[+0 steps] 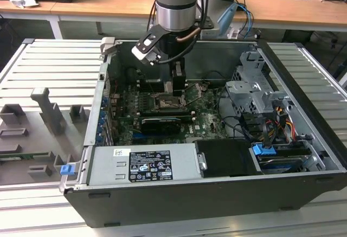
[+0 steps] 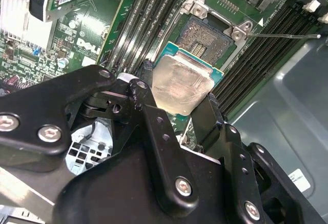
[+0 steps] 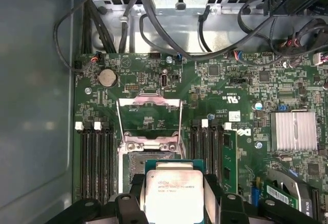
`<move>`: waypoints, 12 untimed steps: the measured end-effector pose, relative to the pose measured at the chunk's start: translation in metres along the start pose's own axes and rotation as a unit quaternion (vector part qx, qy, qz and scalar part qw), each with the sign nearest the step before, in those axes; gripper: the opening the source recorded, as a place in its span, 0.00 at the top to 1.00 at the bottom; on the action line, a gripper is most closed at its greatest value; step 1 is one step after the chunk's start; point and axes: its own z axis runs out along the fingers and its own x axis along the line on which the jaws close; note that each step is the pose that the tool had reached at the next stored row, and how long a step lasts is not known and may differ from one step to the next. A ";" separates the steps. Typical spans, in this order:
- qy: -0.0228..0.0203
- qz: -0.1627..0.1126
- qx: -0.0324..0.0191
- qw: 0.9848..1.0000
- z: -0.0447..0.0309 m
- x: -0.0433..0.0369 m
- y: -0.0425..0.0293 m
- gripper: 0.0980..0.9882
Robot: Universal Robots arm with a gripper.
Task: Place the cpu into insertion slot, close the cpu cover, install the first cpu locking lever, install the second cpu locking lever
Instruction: 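Place the cpu into insertion slot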
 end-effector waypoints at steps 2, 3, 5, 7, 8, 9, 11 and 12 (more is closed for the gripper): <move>0.000 0.000 0.000 1.000 0.0017 0.0002 -0.0009 0.50; 0.000 0.000 0.000 1.000 0.0033 0.0004 -0.0014 0.50; 0.000 0.000 0.000 1.000 0.0069 0.0005 -0.0025 0.50; 0.000 0.000 0.000 1.000 0.0086 0.0005 -0.0029 0.50; 0.000 0.000 0.000 1.000 0.0100 0.0005 -0.0031 0.50; 0.000 0.000 0.000 1.000 0.0108 0.0005 -0.0032 0.50; 0.000 0.000 0.000 1.000 0.0123 0.0005 -0.0034 0.50; 0.000 0.000 0.000 1.000 0.0127 0.0004 -0.0035 0.50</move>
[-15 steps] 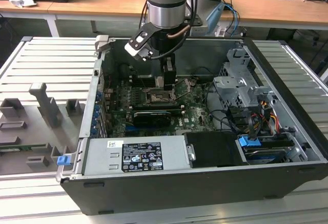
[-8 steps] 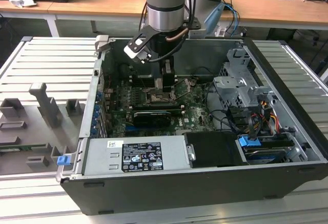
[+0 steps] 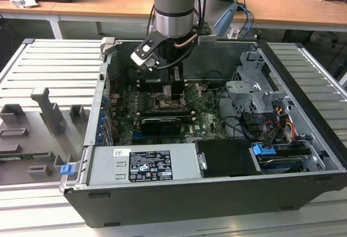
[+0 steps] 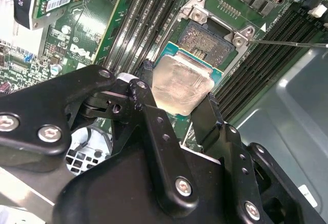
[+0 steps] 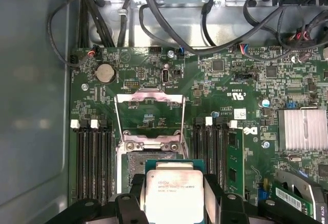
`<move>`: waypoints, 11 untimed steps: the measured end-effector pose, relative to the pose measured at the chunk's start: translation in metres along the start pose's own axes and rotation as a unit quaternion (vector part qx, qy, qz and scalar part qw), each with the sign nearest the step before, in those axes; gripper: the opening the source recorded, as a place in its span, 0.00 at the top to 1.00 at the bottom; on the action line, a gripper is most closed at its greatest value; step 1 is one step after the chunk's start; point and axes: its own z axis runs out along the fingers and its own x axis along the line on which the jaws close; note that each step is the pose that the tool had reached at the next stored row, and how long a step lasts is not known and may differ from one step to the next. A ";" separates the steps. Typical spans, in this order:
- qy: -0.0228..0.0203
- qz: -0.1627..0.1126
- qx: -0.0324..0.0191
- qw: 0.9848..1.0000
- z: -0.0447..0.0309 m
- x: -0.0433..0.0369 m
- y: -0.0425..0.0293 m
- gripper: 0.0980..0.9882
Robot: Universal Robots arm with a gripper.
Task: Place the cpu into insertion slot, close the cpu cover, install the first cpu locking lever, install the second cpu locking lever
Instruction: 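Place the cpu into insertion slot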
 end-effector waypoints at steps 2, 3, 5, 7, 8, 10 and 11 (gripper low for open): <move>0.000 0.000 0.000 1.000 0.0010 0.0000 -0.0001 0.50; 0.000 0.000 0.000 1.000 0.0016 0.0000 -0.0001 0.50; 0.000 0.000 0.000 1.000 0.0033 -0.0001 -0.0003 0.50; 0.000 0.000 0.000 1.000 0.0050 0.0003 -0.0004 0.50; 0.000 0.000 0.000 1.000 0.0058 0.0009 -0.0006 0.50; 0.000 0.000 0.000 1.000 0.0069 0.0018 -0.0006 0.50; 0.000 -0.001 0.000 1.000 0.0074 0.0020 -0.0007 0.50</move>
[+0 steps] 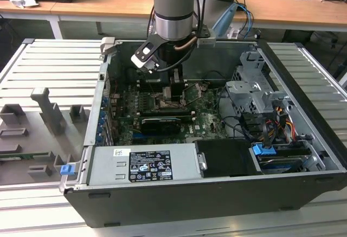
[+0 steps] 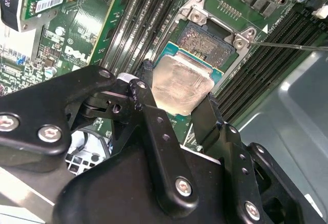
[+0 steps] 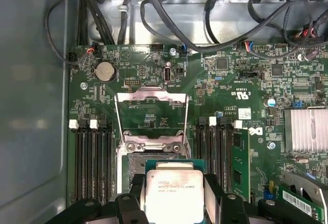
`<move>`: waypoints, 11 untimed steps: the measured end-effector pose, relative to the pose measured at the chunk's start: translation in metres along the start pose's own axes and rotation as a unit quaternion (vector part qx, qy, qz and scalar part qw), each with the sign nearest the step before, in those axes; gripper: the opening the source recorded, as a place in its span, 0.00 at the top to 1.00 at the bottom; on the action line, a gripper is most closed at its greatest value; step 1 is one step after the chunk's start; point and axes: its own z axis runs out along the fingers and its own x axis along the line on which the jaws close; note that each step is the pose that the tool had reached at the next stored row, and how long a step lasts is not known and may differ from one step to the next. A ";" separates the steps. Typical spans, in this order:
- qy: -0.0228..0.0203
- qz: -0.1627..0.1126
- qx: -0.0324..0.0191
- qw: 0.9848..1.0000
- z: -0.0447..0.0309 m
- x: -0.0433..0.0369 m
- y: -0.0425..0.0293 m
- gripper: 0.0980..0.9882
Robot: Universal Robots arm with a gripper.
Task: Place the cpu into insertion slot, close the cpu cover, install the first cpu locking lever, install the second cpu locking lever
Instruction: 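Place the cpu into insertion slot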
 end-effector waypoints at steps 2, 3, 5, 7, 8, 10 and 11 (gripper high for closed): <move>0.001 -0.010 0.000 1.000 0.0008 0.0001 -0.0001 0.50; 0.001 -0.016 0.000 1.000 0.0015 0.0001 -0.0001 0.50; 0.002 -0.018 0.000 1.000 0.0021 0.0001 -0.0002 0.50; 0.001 -0.018 0.000 1.000 0.0022 0.0001 -0.0003 0.50; 0.002 -0.018 0.000 1.000 0.0025 0.0001 -0.0004 0.50; 0.002 -0.018 0.000 1.000 0.0030 0.0001 -0.0005 0.50; 0.002 -0.019 0.000 1.000 0.0032 0.0001 -0.0006 0.50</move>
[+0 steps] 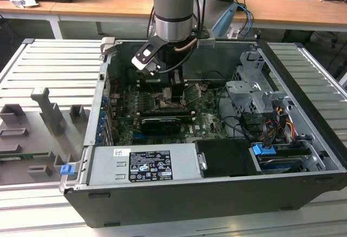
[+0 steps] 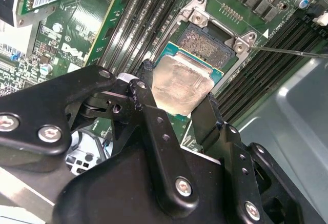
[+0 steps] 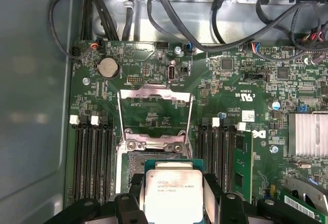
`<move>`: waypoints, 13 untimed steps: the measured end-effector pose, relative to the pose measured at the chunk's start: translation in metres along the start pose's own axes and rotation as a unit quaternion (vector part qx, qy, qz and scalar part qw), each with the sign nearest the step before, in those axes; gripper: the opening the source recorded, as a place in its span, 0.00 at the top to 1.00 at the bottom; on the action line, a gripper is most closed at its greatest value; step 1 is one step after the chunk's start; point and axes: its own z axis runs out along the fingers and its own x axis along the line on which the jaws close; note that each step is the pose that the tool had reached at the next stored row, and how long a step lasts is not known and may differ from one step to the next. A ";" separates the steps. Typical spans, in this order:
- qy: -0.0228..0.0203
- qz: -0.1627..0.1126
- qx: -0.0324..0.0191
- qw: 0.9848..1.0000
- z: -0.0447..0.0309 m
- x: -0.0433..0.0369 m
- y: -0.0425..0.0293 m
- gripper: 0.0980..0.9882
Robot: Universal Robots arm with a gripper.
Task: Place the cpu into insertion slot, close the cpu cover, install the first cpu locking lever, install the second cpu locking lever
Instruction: 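Place the cpu into insertion slot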
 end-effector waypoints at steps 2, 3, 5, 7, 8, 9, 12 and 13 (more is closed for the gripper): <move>0.000 0.000 0.000 1.000 0.0005 0.0001 -0.0001 0.50; 0.000 0.000 0.000 1.000 0.0008 0.0002 -0.0002 0.50; 0.000 0.000 0.000 1.000 0.0020 0.0005 -0.0005 0.50; 0.000 0.000 0.000 1.000 0.0034 0.0009 -0.0007 0.50; 0.000 0.000 0.000 1.000 0.0042 0.0013 -0.0008 0.50; 0.000 0.000 0.000 1.000 0.0053 0.0019 -0.0009 0.50; 0.000 0.000 0.000 1.000 0.0082 0.0040 -0.0013 0.50; 0.000 0.000 0.000 1.000 0.0102 0.0055 -0.0018 0.50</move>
